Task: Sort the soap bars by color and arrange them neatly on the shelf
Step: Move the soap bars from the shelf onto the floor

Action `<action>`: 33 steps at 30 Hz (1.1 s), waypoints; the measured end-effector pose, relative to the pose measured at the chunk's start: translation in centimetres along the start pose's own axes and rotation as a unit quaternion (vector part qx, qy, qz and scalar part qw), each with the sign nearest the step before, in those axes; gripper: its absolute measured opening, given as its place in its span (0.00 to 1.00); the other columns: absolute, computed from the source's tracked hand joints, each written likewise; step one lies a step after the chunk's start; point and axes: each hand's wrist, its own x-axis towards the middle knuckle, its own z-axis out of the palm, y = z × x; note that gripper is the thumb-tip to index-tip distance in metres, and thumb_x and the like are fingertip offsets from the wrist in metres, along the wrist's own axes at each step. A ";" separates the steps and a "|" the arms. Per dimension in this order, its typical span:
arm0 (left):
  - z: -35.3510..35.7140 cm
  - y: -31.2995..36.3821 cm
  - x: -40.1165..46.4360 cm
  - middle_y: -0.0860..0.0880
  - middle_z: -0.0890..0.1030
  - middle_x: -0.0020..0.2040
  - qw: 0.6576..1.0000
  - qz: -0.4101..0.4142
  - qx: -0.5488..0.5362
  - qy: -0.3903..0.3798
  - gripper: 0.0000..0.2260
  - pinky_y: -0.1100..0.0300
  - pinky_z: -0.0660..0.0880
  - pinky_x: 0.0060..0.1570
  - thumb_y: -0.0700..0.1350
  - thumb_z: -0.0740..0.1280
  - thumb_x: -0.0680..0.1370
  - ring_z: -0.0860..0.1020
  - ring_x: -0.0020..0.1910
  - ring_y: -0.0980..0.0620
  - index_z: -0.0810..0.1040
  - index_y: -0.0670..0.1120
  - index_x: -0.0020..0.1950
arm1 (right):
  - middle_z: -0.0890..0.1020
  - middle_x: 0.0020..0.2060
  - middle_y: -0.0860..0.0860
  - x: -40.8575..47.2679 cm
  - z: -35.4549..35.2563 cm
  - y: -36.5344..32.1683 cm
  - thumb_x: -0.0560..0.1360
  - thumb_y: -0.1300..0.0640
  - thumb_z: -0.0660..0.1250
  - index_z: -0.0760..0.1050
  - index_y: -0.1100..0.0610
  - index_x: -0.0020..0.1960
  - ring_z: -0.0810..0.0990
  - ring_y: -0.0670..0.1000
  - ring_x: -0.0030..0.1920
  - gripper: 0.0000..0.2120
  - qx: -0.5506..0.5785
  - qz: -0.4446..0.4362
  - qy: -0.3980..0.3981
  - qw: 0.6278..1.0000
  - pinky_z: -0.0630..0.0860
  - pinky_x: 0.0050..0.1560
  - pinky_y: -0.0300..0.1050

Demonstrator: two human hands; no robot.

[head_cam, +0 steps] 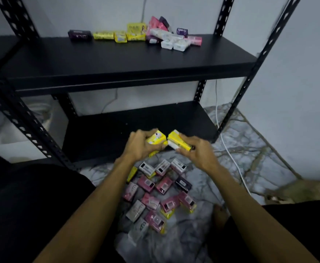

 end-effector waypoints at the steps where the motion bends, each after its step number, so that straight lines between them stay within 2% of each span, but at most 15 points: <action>1: 2.7 -0.9 -1.1 0.51 0.80 0.65 0.999 -0.022 -0.009 -0.023 0.36 0.62 0.72 0.65 0.63 0.78 0.65 0.76 0.65 0.56 0.77 0.51 0.70 | 0.85 0.51 0.52 -2.0 1.4 2.4 0.71 0.41 0.74 0.78 0.44 0.65 0.84 0.49 0.51 0.24 0.013 0.029 -0.020 0.999 0.79 0.54 0.52; 3: 8.3 -3.5 -3.6 0.52 0.82 0.61 0.996 -0.063 -0.014 -0.056 0.39 0.57 0.77 0.60 0.70 0.74 0.62 0.79 0.62 0.54 0.78 0.54 0.69 | 0.86 0.49 0.48 -5.7 3.4 5.9 0.71 0.38 0.72 0.79 0.43 0.61 0.84 0.43 0.48 0.20 0.031 0.079 -0.054 0.995 0.80 0.51 0.50; 5: 13.6 -6.0 -6.6 0.52 0.86 0.54 0.991 -0.096 -0.019 -0.095 0.38 0.55 0.79 0.52 0.74 0.71 0.60 0.82 0.56 0.53 0.81 0.55 0.65 | 0.85 0.53 0.45 -9.8 4.9 8.6 0.72 0.46 0.75 0.82 0.45 0.59 0.81 0.33 0.48 0.16 0.038 0.113 -0.086 0.989 0.79 0.52 0.39; 7: 17.4 -7.0 -9.8 0.53 0.86 0.48 0.983 -0.109 -0.011 -0.151 0.30 0.57 0.79 0.48 0.70 0.73 0.63 0.83 0.51 0.54 0.82 0.57 0.61 | 0.81 0.58 0.43 -13.5 6.1 10.3 0.73 0.52 0.76 0.82 0.50 0.62 0.75 0.25 0.54 0.18 0.034 0.120 -0.109 0.986 0.73 0.57 0.28; 8: 18.9 -7.3 -11.0 0.53 0.86 0.48 0.979 -0.109 0.007 -0.171 0.27 0.58 0.78 0.47 0.68 0.72 0.64 0.83 0.51 0.54 0.81 0.59 0.60 | 0.81 0.58 0.40 -15.1 6.8 11.4 0.73 0.51 0.76 0.82 0.49 0.62 0.74 0.25 0.55 0.18 0.030 0.121 -0.119 0.985 0.71 0.58 0.27; 10: 20.8 -7.5 -12.7 0.50 0.84 0.51 0.973 -0.116 0.045 -0.196 0.26 0.57 0.77 0.49 0.65 0.72 0.65 0.82 0.53 0.49 0.78 0.60 0.61 | 0.80 0.56 0.33 -17.6 7.9 13.1 0.71 0.41 0.73 0.81 0.42 0.60 0.75 0.27 0.55 0.18 0.022 0.139 -0.143 0.980 0.72 0.57 0.28; 12: 22.2 -7.9 -13.3 0.47 0.81 0.58 0.964 -0.132 0.083 -0.215 0.28 0.56 0.76 0.55 0.62 0.72 0.68 0.78 0.60 0.45 0.74 0.58 0.67 | 0.82 0.55 0.34 -19.2 8.9 14.9 0.70 0.32 0.69 0.78 0.38 0.61 0.78 0.31 0.54 0.22 0.014 0.156 -0.153 0.976 0.76 0.54 0.33; 13: 22.7 -8.1 -13.4 0.46 0.78 0.62 0.960 -0.139 0.098 -0.225 0.29 0.55 0.74 0.58 0.62 0.73 0.70 0.76 0.63 0.43 0.73 0.55 0.69 | 0.84 0.53 0.37 -19.7 9.1 15.4 0.68 0.30 0.68 0.80 0.40 0.60 0.78 0.31 0.54 0.24 0.016 0.163 -0.161 0.973 0.76 0.52 0.33; 16: 24.1 -8.8 -13.1 0.45 0.74 0.66 0.951 -0.166 0.116 -0.233 0.27 0.54 0.74 0.60 0.60 0.73 0.72 0.76 0.63 0.43 0.74 0.50 0.67 | 0.84 0.48 0.43 -20.0 10.2 16.5 0.64 0.34 0.66 0.81 0.49 0.62 0.71 0.28 0.51 0.31 0.011 0.168 -0.173 0.970 0.64 0.43 0.20; 17: 24.6 -8.9 -12.9 0.45 0.76 0.65 0.951 -0.166 0.119 -0.232 0.26 0.54 0.74 0.59 0.59 0.74 0.72 0.76 0.63 0.43 0.75 0.50 0.66 | 0.84 0.47 0.44 -20.1 10.6 16.8 0.64 0.35 0.65 0.81 0.49 0.62 0.72 0.30 0.51 0.31 0.014 0.169 -0.176 0.970 0.64 0.43 0.21; 20: 26.2 -8.6 -12.5 0.47 0.81 0.58 0.953 -0.171 0.123 -0.216 0.21 0.55 0.76 0.53 0.59 0.74 0.72 0.79 0.58 0.45 0.79 0.50 0.60 | 0.85 0.42 0.45 -20.8 12.6 18.5 0.71 0.37 0.69 0.80 0.45 0.57 0.82 0.41 0.44 0.18 0.007 0.192 -0.189 0.963 0.73 0.44 0.38; 23: 28.2 -8.4 -12.5 0.48 0.83 0.53 0.955 -0.191 0.127 -0.186 0.17 0.55 0.78 0.49 0.57 0.73 0.71 0.82 0.53 0.45 0.80 0.49 0.55 | 0.83 0.50 0.52 -21.6 14.8 20.8 0.73 0.42 0.71 0.78 0.45 0.63 0.83 0.53 0.49 0.20 -0.011 0.204 -0.171 0.964 0.77 0.51 0.46; 28: 30.4 -8.8 -12.2 0.47 0.82 0.57 0.957 -0.212 0.121 -0.157 0.22 0.54 0.77 0.52 0.51 0.71 0.73 0.81 0.57 0.42 0.75 0.51 0.66 | 0.76 0.63 0.55 -23.0 16.9 23.4 0.75 0.43 0.67 0.71 0.47 0.72 0.78 0.57 0.59 0.26 -0.020 0.195 -0.144 0.970 0.75 0.62 0.51; 31: 31.2 -9.9 -11.8 0.47 0.80 0.61 0.951 -0.236 0.118 -0.159 0.28 0.53 0.77 0.55 0.55 0.72 0.73 0.79 0.60 0.43 0.70 0.53 0.71 | 0.75 0.62 0.56 -23.2 17.6 24.3 0.76 0.49 0.68 0.67 0.47 0.73 0.79 0.59 0.56 0.27 -0.037 0.160 -0.116 0.980 0.77 0.59 0.53; 33: 31.7 -10.7 -11.5 0.47 0.77 0.63 0.946 -0.246 0.127 -0.166 0.28 0.52 0.75 0.59 0.55 0.73 0.73 0.77 0.63 0.44 0.70 0.52 0.71 | 0.76 0.61 0.57 -22.8 17.8 24.7 0.77 0.51 0.68 0.64 0.46 0.74 0.78 0.60 0.54 0.28 -0.052 0.129 -0.111 0.984 0.78 0.57 0.53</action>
